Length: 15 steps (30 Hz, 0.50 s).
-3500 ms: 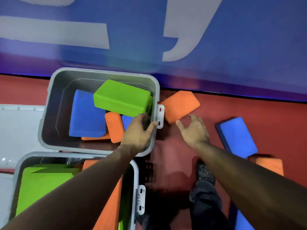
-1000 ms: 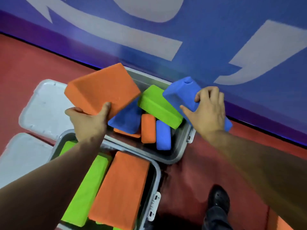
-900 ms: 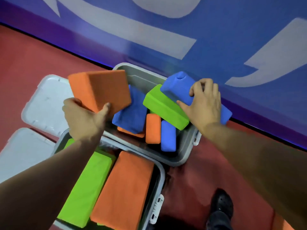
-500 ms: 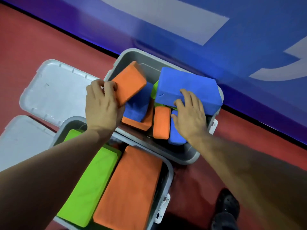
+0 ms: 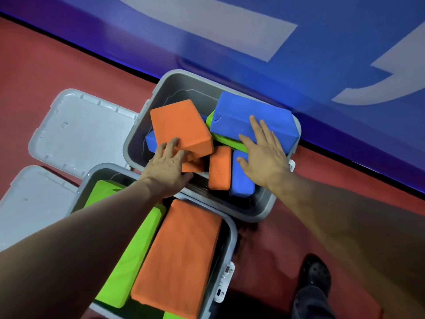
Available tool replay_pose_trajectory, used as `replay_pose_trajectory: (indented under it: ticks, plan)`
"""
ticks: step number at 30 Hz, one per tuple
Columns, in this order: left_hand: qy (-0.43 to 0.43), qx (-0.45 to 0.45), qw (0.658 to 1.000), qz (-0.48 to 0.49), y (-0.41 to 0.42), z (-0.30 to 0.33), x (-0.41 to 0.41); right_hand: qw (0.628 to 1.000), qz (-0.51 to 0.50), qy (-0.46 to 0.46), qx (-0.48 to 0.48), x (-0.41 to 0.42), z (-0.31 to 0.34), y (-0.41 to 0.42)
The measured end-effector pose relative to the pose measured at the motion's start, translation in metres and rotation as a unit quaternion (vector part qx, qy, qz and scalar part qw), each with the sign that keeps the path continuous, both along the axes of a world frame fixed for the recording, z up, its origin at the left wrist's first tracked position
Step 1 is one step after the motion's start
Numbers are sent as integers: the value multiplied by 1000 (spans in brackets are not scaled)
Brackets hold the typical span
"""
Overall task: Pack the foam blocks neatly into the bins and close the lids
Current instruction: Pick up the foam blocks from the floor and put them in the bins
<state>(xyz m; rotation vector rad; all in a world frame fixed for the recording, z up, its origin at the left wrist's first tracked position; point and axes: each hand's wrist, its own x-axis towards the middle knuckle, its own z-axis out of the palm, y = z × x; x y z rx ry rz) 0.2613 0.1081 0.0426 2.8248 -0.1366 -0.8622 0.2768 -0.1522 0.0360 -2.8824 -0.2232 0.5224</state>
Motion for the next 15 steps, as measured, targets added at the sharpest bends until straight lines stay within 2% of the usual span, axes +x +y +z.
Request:
replay_pose_trajectory:
  ticks: [3,7,11,15]
  plan:
    - [-35,-44,998,36,-7,13,-9,999,-37,5,23,-21,8,-8]
    - [-37,-106,993,46,-34,28,-27,996,-81,4,43,-61,14,-34]
    - [-23,-123,992,-14,-91,33,-57,981,-184,13,63,-125,20,-86]
    - [19,-137,986,-94,-168,26,-102,959,-279,44,30,-221,14,-150]
